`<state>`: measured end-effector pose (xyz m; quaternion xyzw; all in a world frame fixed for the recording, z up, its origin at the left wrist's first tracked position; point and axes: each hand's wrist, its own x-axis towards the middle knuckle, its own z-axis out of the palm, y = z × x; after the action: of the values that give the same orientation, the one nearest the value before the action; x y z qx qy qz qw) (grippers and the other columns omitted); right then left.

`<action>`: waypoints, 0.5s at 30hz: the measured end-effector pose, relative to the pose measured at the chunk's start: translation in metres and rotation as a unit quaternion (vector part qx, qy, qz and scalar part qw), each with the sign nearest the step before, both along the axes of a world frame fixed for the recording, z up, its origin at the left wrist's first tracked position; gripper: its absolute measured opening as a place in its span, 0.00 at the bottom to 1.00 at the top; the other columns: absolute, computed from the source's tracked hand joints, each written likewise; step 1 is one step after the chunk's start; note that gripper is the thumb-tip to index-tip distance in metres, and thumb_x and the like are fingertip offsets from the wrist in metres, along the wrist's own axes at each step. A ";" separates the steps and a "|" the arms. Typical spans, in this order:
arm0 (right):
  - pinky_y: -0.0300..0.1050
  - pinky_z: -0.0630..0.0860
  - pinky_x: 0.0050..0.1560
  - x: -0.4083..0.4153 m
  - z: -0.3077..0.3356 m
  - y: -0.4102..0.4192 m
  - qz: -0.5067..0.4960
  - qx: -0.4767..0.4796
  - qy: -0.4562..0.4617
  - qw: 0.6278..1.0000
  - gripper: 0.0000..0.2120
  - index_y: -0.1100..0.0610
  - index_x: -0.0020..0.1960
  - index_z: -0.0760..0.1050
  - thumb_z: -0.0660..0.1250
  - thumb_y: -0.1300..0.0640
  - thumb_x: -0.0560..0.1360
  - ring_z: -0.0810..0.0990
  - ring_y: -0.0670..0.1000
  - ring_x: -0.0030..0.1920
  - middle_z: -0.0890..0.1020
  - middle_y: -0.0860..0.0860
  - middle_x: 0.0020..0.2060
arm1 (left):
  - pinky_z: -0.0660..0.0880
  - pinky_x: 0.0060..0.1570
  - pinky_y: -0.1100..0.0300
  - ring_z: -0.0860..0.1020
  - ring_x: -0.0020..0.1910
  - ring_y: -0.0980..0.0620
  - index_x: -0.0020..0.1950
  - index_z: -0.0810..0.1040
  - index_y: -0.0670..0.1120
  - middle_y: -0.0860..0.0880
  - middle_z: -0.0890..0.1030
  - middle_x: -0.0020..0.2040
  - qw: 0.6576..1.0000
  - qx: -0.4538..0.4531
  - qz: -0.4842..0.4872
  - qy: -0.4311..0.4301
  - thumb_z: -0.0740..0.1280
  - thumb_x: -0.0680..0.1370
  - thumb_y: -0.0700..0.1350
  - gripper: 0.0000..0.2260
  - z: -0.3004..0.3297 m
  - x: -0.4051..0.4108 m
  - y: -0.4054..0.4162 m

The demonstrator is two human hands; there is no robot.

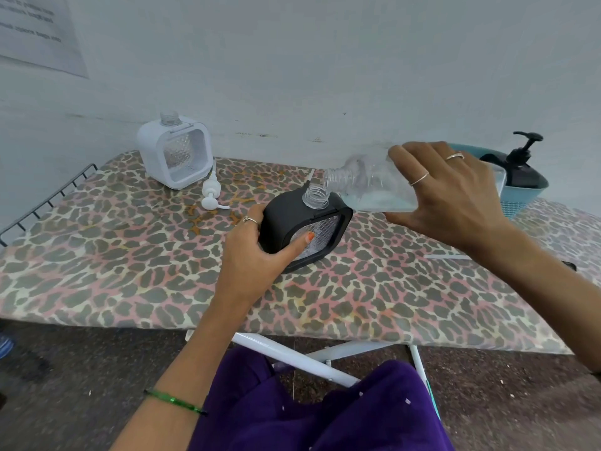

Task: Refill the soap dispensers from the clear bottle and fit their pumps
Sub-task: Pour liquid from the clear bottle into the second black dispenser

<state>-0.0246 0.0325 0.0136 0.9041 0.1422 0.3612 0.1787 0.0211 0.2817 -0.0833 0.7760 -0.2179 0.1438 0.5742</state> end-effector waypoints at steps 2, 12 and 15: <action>0.52 0.75 0.36 0.000 0.001 0.000 0.001 -0.001 0.002 1.000 0.39 0.59 0.61 0.66 0.80 0.45 0.59 0.80 0.63 0.45 0.80 0.61 0.51 | 0.74 0.45 0.72 0.79 0.49 0.61 0.57 0.73 0.52 0.55 0.81 0.49 1.000 0.002 0.002 0.001 0.75 0.70 0.53 0.20 0.000 0.000 0.000; 0.53 0.75 0.38 0.001 0.003 0.000 -0.004 -0.015 0.006 1.000 0.38 0.60 0.62 0.68 0.80 0.46 0.59 0.79 0.63 0.46 0.79 0.61 0.52 | 0.76 0.45 0.69 0.79 0.48 0.60 0.57 0.74 0.52 0.54 0.81 0.49 1.000 0.005 0.005 -0.004 0.75 0.70 0.55 0.20 -0.001 0.001 0.000; 0.53 0.75 0.38 0.001 0.003 0.001 -0.004 -0.020 0.005 1.000 0.38 0.60 0.62 0.68 0.80 0.46 0.59 0.79 0.63 0.46 0.79 0.61 0.52 | 0.76 0.45 0.69 0.79 0.48 0.60 0.57 0.74 0.52 0.55 0.81 0.49 1.000 0.005 0.005 -0.003 0.75 0.69 0.55 0.19 -0.001 0.001 0.001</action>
<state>-0.0234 0.0333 0.0165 0.9028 0.1471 0.3528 0.1971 0.0217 0.2826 -0.0843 0.7797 -0.2164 0.1478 0.5687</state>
